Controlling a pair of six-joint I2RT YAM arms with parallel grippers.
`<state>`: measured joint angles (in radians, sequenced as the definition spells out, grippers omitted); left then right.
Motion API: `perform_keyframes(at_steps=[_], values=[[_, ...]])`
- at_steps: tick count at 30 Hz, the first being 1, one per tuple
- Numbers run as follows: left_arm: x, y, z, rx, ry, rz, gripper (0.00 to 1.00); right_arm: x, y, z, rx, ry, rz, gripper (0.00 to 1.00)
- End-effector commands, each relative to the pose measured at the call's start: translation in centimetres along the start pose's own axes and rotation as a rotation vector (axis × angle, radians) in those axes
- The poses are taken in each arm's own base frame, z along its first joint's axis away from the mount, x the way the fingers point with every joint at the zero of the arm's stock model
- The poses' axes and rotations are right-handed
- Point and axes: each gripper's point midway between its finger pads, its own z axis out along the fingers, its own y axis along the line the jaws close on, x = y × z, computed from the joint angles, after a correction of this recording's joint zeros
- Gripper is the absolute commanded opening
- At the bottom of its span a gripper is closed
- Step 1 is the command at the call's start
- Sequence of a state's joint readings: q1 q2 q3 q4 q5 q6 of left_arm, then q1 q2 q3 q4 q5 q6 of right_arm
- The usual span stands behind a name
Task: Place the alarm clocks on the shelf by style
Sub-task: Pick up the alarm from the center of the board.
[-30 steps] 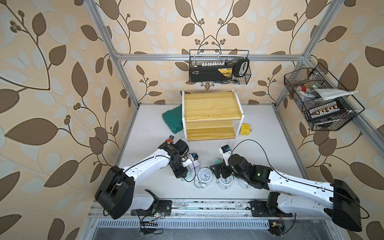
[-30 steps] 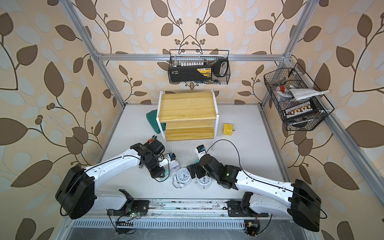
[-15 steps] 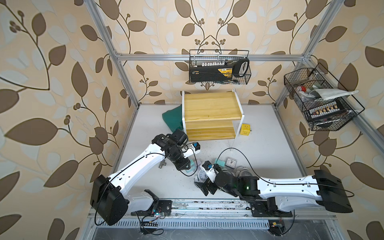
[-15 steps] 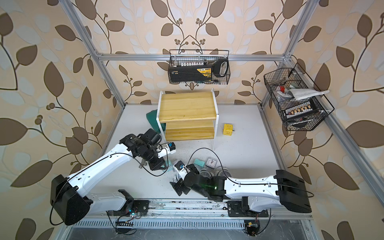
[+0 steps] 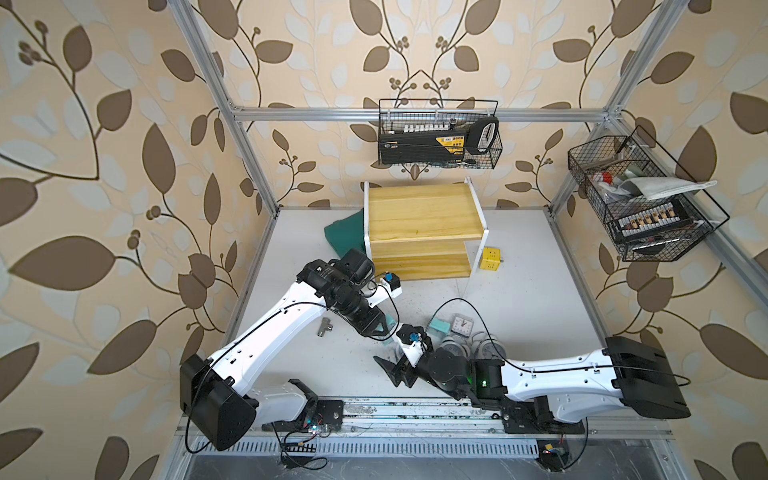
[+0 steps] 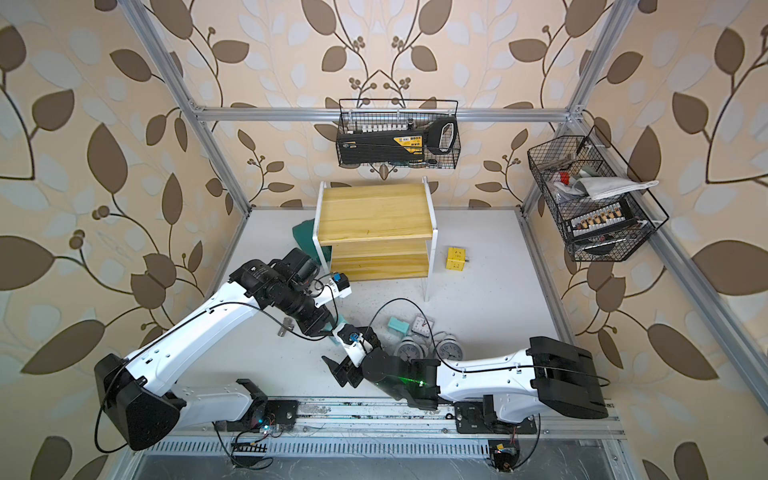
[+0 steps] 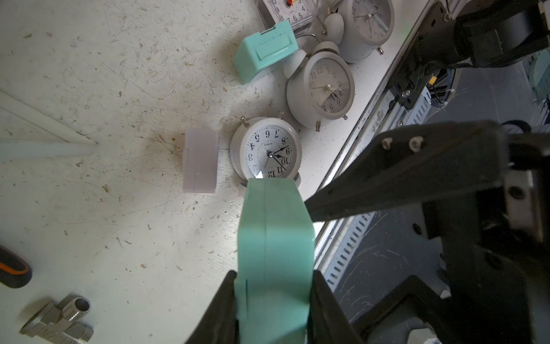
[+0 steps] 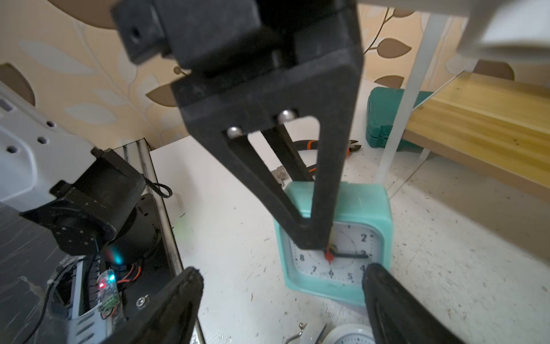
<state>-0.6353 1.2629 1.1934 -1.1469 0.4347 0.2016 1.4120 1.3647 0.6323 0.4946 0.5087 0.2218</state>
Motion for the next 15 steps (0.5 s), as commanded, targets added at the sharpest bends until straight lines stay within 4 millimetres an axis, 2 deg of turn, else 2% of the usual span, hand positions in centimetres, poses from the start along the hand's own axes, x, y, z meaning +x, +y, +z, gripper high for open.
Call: perform_keyframes(at_steps=[1, 10, 15], values=[[0.0, -1.8, -0.3, 0.081, -0.005, -0.012, 0.29, -1.4, -0.6, 0.3, 0.049, -0.112, -0.012, 0.86], [0.5, -2.3, -0.3, 0.109, -0.011, 0.001, 0.30, -1.5, -0.9, 1.2, 0.083, -0.153, -0.035, 0.79], [0.8, -2.4, -0.1, 0.116, -0.008, 0.011, 0.30, -0.9, -2.0, 2.0, 0.105, -0.126, -0.012, 0.78]])
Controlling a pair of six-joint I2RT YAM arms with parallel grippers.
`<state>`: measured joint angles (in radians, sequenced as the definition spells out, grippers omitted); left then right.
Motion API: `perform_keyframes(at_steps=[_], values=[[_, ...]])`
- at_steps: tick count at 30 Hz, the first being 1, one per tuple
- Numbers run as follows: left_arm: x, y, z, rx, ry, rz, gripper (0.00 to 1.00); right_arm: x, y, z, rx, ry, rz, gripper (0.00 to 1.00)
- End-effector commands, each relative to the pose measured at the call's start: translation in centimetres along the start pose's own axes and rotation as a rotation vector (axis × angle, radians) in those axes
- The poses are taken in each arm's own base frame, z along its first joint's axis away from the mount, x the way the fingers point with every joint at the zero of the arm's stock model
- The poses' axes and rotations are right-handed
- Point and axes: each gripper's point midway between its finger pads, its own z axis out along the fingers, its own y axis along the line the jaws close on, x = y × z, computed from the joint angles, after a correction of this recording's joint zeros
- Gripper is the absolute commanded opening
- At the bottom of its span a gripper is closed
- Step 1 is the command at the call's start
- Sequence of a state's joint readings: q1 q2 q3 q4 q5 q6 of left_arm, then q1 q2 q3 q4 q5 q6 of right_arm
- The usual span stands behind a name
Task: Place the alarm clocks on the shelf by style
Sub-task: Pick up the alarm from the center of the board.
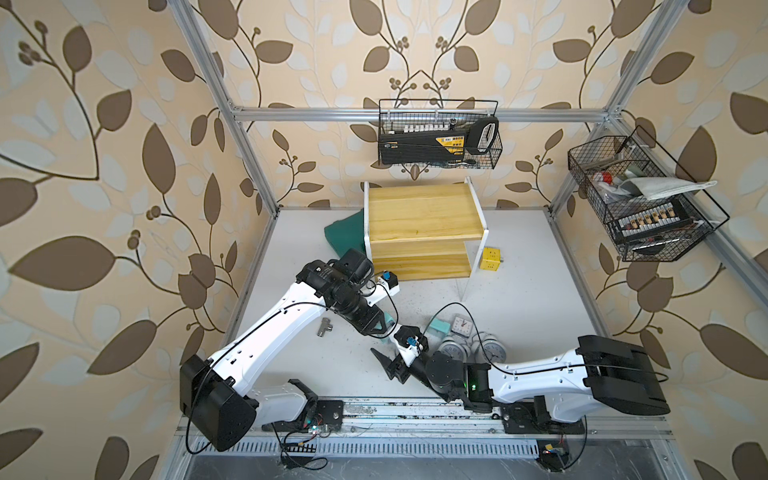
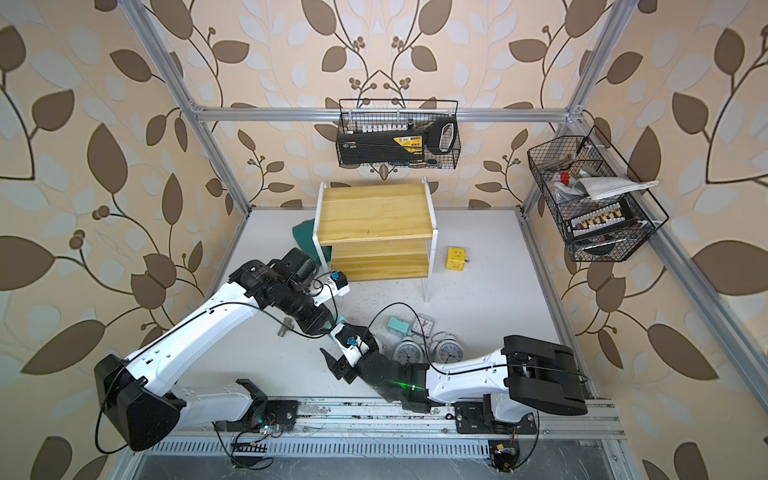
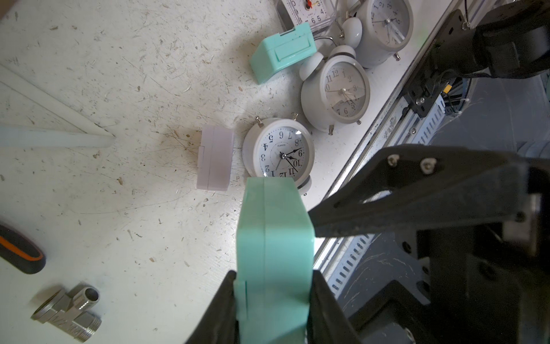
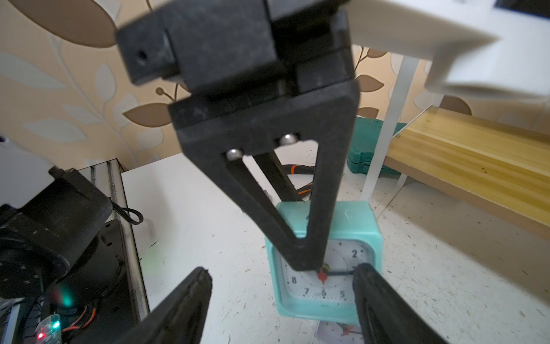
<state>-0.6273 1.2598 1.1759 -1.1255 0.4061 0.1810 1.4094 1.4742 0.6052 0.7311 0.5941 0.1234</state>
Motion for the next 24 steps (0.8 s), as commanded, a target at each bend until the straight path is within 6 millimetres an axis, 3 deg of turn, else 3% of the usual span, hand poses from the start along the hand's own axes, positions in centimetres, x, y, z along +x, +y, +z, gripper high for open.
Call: perform_keyframes(at_steps=[1, 12, 19, 24], values=[[0.9, -3.2, -0.4, 0.150, -0.002, 0.036, 0.30, -0.4, -1.5, 0.9, 0.031, -0.017, 0.049, 0.78], [0.8, -3.5, -0.5, 0.163, -0.008, 0.040, 0.30, 0.6, -1.8, 2.3, -0.017, 0.050, 0.057, 0.76], [0.9, -3.5, -0.5, 0.164, -0.004, 0.041, 0.31, 0.9, -1.7, 2.5, -0.035, 0.052, 0.051, 0.63], [1.1, -2.8, -0.2, 0.131, 0.003, 0.041, 0.32, 0.7, -1.5, 2.1, -0.056, 0.044, 0.050, 0.64]])
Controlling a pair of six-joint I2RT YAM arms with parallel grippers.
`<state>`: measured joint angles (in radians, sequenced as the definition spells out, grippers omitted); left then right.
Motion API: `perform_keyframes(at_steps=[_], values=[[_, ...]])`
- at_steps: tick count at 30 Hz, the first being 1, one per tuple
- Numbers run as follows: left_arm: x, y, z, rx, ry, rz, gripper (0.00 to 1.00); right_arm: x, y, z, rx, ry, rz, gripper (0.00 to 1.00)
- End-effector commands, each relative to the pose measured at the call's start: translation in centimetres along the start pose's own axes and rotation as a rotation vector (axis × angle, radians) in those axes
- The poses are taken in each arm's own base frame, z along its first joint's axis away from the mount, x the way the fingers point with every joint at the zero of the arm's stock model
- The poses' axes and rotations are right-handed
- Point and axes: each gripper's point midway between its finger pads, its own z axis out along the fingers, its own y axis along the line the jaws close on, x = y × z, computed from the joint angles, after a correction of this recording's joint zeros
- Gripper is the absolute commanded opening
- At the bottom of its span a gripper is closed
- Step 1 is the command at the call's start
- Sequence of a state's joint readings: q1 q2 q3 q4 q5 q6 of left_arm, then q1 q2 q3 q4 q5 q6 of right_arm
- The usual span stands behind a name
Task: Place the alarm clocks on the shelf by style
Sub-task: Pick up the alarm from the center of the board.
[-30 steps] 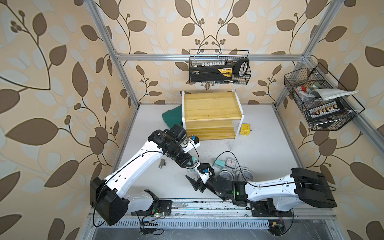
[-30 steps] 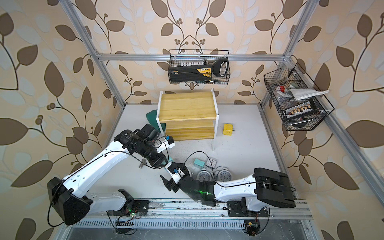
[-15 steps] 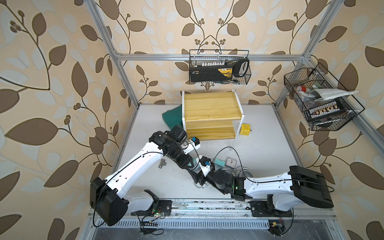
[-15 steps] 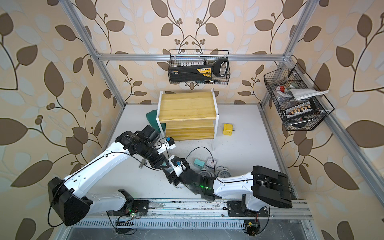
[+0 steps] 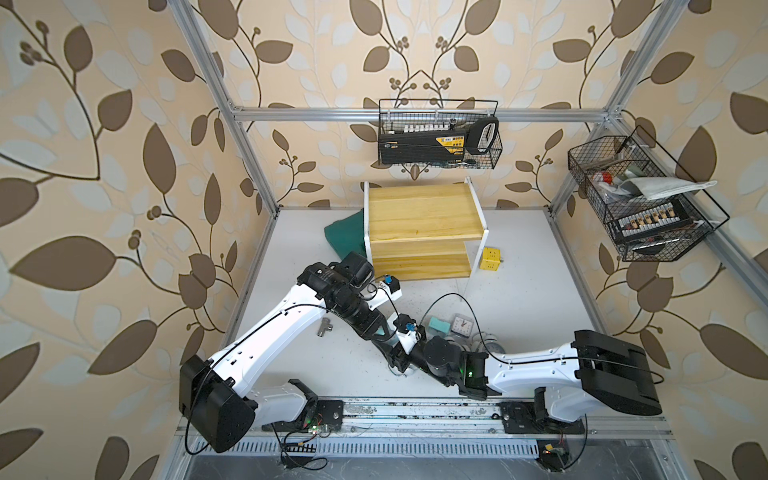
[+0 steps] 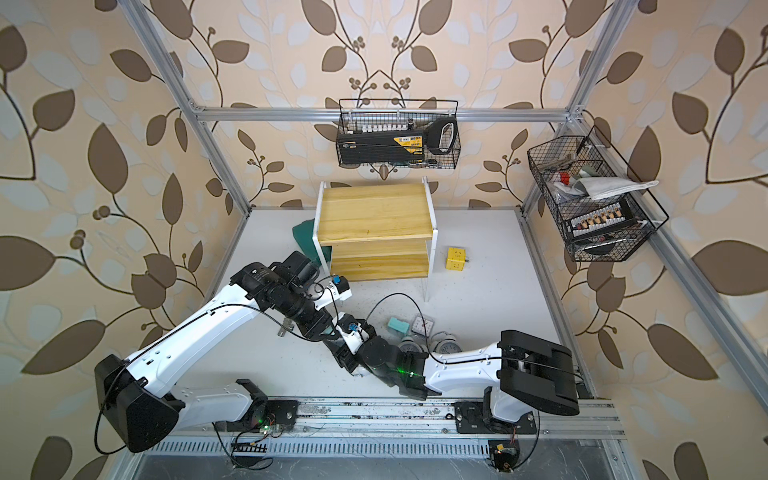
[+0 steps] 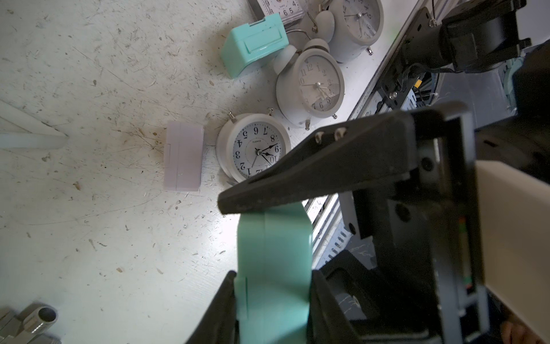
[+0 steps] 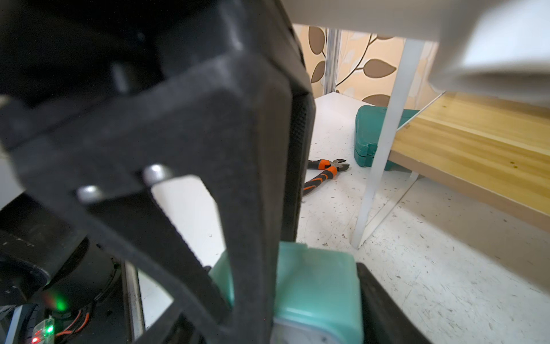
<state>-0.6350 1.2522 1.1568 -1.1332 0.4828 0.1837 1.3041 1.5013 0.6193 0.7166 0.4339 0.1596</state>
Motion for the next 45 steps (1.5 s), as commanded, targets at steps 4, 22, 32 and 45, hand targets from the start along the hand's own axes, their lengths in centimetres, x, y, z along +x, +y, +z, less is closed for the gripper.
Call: perform_keyframes(at_steps=[4, 22, 32, 45], values=[[0.6, -1.2, -0.3, 0.042, 0.000, 0.039, 0.33, -0.2, -0.3, -0.1, -0.005, -0.003, 0.001, 0.60], [0.5, 0.0, 0.0, -0.018, 0.006, 0.032, 0.33, -0.3, -0.2, -0.2, -0.012, 0.002, -0.001, 0.74], [0.5, 0.3, 0.1, -0.035, 0.009, 0.031, 0.33, -0.1, -0.3, -0.3, -0.012, 0.008, 0.003, 0.75], [0.5, 0.3, -0.1, -0.040, 0.002, 0.034, 0.35, 0.0, 0.3, -0.4, -0.046, 0.012, -0.005, 0.50]])
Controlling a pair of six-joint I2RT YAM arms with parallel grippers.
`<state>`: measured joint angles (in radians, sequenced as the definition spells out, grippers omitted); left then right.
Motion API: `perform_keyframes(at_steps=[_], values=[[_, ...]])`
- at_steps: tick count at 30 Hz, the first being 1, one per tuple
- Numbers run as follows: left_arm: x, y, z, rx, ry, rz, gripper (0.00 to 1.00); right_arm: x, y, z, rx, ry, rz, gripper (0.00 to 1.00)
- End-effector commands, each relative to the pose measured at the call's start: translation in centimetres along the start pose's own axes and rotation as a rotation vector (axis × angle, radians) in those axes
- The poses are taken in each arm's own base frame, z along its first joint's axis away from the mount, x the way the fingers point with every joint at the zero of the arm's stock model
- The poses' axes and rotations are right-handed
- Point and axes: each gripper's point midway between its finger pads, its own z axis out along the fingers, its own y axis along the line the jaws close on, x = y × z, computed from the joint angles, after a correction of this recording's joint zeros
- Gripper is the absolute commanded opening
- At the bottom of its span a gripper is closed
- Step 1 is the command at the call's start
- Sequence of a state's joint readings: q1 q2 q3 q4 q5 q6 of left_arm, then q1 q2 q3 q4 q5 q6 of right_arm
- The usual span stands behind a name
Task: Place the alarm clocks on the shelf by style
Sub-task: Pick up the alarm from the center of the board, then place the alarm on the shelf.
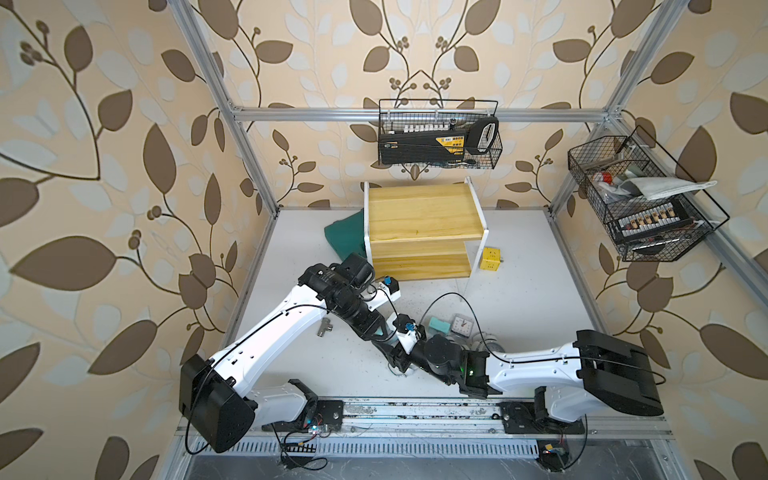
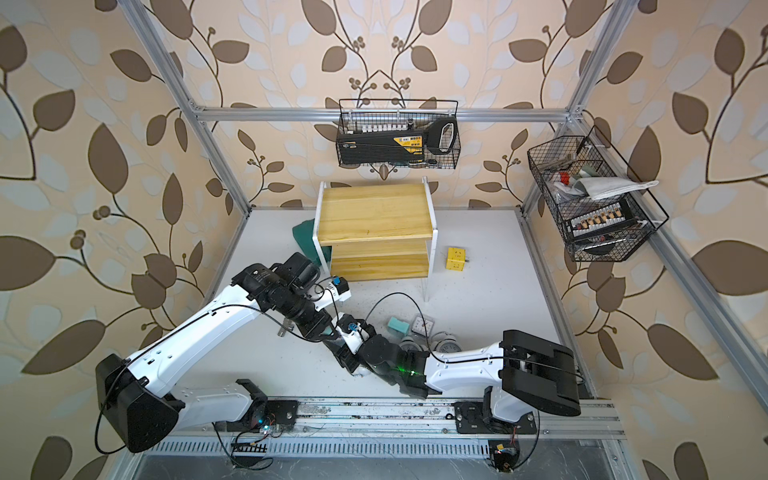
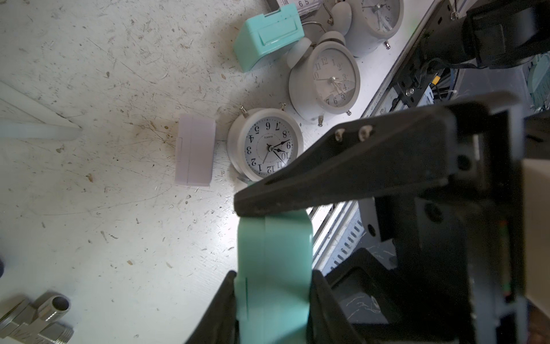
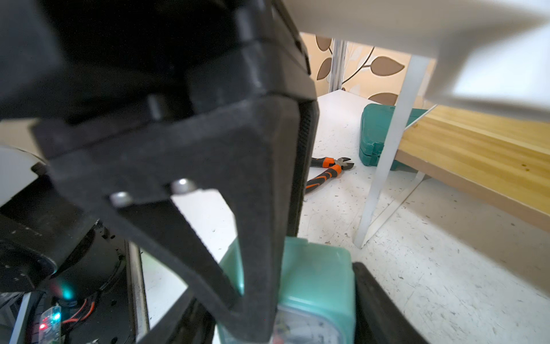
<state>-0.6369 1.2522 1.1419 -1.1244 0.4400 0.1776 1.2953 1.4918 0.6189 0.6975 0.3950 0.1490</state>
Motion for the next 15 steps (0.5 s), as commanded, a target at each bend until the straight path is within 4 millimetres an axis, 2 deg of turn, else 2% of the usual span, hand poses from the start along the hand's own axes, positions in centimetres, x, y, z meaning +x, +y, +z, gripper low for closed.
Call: perform_keyframes(at_steps=[1, 4, 7, 11, 15], values=[[0.2, -0.5, -0.5, -0.003, -0.016, 0.043, 0.39, -0.2, 0.1, -0.3, -0.019, -0.004, 0.007, 0.48], [0.0, -0.5, -1.0, -0.021, -0.034, 0.058, 0.61, -0.1, -0.1, -0.4, -0.014, -0.001, 0.001, 0.43], [-0.2, 0.0, -1.8, -0.077, -0.071, 0.084, 0.72, -0.2, -0.9, -0.3, 0.007, -0.002, 0.011, 0.43], [-0.3, 1.0, -3.1, -0.168, -0.122, 0.115, 0.76, -0.7, -2.5, 0.0, 0.029, -0.001, 0.044, 0.43], [-0.6, 1.9, -5.0, -0.230, -0.202, 0.132, 0.78, -2.1, -4.8, 0.2, 0.084, -0.013, 0.066, 0.43]])
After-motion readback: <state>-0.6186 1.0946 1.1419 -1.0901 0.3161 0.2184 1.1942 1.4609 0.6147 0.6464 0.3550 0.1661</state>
